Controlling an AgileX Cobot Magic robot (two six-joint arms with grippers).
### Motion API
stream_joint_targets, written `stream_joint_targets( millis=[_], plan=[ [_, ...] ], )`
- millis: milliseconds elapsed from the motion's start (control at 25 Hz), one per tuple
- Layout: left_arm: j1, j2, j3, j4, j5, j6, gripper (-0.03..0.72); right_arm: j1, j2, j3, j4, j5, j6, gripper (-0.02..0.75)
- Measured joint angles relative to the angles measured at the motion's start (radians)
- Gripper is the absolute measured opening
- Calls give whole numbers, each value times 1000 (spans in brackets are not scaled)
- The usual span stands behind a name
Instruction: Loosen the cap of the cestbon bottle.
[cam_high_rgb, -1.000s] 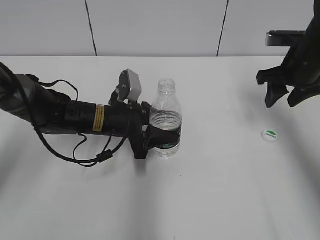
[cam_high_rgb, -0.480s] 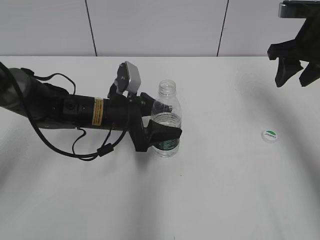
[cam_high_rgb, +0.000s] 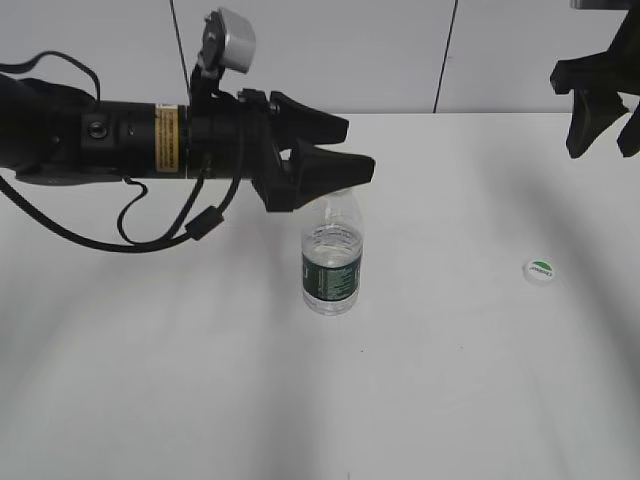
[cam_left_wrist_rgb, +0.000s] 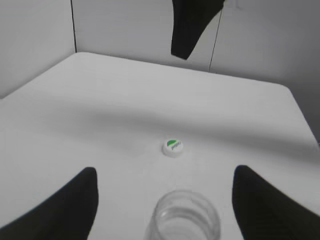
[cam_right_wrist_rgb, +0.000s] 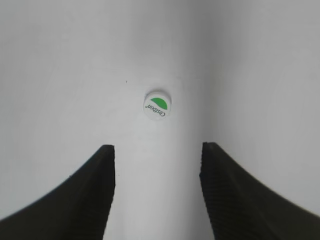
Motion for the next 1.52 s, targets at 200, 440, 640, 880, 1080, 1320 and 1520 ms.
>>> stream_joint_targets(
  millis=[200,440,640,880,1080,1320,1520],
  plan=[
    [5,-125,0,2,47,-120,496,0,0,-66,0,20,0,426],
    [6,-318,0,3,484,-162,496,0,0,-116,-14,25,0,426],
    [9,-436,0,-76,1056,-167,496,0,-1,-123,-37,26,0,426],
    [12,-468,0,-401,1485,-1,496,0,-1,-123,-43,27,0,426],
    [12,-468,-6,-860,1633,317,496,0,-1,-123,-73,27,0,426],
    [80,-467,-109,-1114,1893,536,496,0,-36,-114,-82,27,0,426],
    [201,-439,-212,-1188,2120,665,496,0,-178,14,-76,27,4,426]
  ],
)
